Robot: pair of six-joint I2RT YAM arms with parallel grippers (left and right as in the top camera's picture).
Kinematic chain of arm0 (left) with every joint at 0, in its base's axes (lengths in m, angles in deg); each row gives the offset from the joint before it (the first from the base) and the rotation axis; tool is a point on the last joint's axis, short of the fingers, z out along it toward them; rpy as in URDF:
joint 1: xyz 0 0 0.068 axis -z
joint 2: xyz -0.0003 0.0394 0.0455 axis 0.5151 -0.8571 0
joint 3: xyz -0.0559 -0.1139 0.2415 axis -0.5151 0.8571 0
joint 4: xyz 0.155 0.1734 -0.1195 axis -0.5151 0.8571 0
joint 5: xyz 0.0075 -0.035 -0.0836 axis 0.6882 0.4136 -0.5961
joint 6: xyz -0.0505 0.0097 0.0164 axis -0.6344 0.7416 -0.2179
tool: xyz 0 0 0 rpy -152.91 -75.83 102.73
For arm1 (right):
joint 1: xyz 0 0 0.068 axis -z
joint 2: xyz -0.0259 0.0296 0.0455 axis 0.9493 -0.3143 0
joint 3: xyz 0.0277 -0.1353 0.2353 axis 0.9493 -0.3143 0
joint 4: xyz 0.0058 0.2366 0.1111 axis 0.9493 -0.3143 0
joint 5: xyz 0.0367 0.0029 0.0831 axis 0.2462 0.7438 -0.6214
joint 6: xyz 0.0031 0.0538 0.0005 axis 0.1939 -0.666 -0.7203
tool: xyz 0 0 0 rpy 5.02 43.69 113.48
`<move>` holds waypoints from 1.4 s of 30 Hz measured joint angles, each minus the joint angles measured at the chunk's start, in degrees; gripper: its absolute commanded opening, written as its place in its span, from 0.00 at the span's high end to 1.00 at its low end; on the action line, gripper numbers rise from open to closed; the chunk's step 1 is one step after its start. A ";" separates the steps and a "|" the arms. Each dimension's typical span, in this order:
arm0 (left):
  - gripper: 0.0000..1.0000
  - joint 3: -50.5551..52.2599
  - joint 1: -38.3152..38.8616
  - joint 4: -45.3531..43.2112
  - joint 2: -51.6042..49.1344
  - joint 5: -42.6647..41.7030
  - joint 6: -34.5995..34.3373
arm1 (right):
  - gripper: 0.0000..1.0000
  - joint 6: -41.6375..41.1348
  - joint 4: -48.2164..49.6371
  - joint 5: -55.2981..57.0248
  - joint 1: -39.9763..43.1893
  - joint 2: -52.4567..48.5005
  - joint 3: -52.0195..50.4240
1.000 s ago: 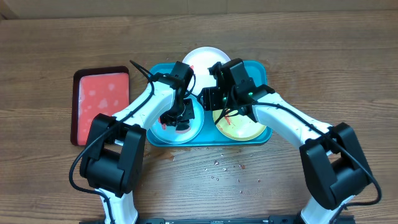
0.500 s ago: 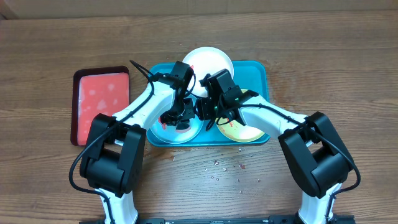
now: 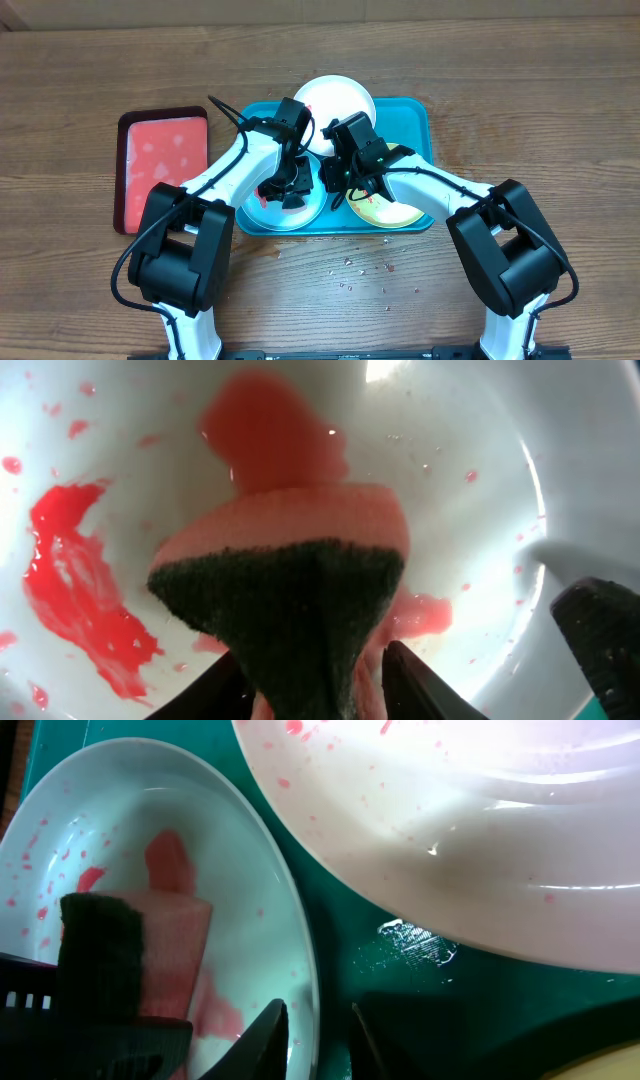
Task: Clean dirty plates on tray and stack at the side
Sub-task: 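Hold the plate with the right gripper while the left sponge scrubs it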
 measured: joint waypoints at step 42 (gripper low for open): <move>0.96 4.90 0.68 -4.17 1.95 12.26 -0.26 | 0.90 -1.29 -0.02 1.20 -0.33 -1.49 0.33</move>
